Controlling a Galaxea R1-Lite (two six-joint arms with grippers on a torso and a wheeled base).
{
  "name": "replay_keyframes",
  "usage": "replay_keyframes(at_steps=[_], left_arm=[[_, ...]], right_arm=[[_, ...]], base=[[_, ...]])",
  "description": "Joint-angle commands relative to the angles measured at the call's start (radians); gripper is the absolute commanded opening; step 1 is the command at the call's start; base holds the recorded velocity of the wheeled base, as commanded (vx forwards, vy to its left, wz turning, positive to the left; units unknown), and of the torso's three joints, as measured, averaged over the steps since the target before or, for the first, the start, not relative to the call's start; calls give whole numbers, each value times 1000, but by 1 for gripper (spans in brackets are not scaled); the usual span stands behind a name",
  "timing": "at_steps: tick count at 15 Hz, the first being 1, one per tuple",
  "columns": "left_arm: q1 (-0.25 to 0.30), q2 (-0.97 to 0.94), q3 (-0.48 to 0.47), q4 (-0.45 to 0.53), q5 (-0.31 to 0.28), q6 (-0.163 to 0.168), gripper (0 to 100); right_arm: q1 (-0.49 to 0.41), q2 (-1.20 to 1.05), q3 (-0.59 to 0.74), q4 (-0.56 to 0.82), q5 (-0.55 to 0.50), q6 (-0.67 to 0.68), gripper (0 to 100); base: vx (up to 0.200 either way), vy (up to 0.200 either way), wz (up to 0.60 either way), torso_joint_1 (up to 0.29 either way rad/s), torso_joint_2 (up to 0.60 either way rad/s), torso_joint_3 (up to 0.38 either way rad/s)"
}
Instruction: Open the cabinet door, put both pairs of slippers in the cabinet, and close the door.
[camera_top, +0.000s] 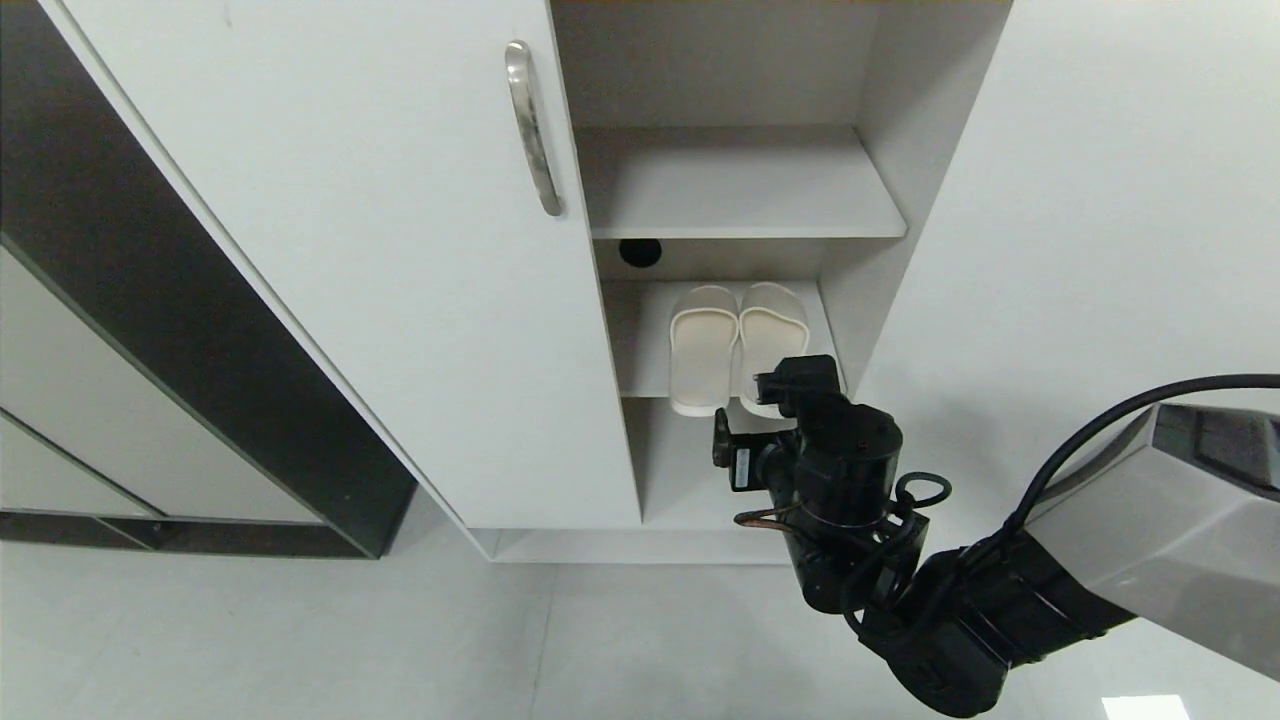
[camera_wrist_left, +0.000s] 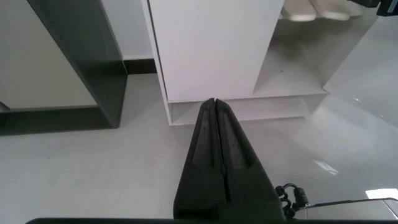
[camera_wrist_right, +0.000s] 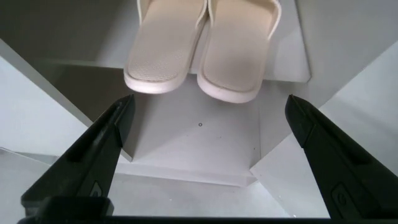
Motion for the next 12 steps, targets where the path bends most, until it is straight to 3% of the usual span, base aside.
replay_keyframes(at_steps=[1, 12], left_arm=[[0, 2, 0, 0, 0, 0, 0], [0, 2, 0, 0, 0, 0, 0]], right_arm=[[1, 2, 1, -1, 0, 0, 100], [-21, 3, 9, 5, 0, -2, 100]], base=[[0, 0, 0, 2, 2, 168], [0, 0, 0, 3, 4, 199]])
